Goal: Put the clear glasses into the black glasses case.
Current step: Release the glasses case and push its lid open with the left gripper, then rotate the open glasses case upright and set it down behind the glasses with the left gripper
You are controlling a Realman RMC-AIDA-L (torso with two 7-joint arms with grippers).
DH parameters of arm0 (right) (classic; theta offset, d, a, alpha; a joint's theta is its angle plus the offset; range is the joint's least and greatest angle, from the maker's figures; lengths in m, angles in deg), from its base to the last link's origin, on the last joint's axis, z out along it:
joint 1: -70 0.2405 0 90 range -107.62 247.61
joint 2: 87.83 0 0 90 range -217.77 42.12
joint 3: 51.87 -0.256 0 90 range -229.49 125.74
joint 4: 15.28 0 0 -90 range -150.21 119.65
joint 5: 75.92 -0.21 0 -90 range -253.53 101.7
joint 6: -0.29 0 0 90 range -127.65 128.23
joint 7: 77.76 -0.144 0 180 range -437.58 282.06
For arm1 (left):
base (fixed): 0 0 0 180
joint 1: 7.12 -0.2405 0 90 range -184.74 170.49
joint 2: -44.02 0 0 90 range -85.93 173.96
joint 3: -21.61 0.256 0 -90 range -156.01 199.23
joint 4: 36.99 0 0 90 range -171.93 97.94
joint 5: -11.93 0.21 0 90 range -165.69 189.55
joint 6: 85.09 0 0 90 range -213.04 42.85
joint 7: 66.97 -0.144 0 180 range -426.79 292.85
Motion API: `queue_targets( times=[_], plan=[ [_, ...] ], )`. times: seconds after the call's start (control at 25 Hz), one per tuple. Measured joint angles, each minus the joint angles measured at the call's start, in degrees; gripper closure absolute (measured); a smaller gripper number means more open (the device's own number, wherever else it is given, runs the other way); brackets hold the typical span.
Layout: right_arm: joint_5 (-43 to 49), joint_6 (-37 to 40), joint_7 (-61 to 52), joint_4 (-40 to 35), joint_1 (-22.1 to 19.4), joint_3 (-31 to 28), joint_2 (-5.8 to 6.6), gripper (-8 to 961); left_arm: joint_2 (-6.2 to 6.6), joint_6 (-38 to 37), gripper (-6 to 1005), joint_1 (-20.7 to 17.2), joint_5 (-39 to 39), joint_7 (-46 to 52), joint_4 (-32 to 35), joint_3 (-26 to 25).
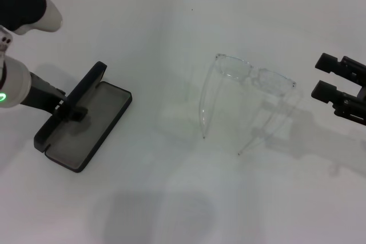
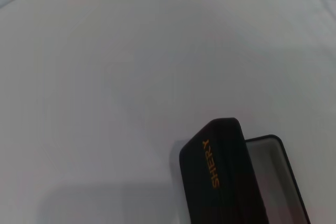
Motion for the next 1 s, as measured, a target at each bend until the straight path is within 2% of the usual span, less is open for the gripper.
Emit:
queue_targets(
  times=[0.04,0.24,0.48,0.8,1.0],
  plan=[
    [0.0,0.0,0.0,0.0,0.0,0.0,-0.02,216,-0.01,0.0,264,0.1,0.0,0.0,-0.2,0.0],
    [0.0,0.0,0.0,0.0,-0.2,0.0,-0.1,216,-0.01,0.0,470,0.1,-0.1,0.4,-0.3,0.9],
    [0.0,0.1,0.0,0.2,-0.6,0.0,-0.28,217,0.02,0.1,668,0.1,0.2,0.7,-0.1,1.9],
    [-0.1,0.7,0.0,0.3,-1.3,0.0,-0.27,217,0.03,0.1,789,-0.3,0.3,0.7,0.5,2.2],
    [-0.3,0.7,0.1,0.1,-2.0,0.0,-0.31,217,0.04,0.6,804,-1.9,0.4,0.8,5.3,3.8]
  ],
)
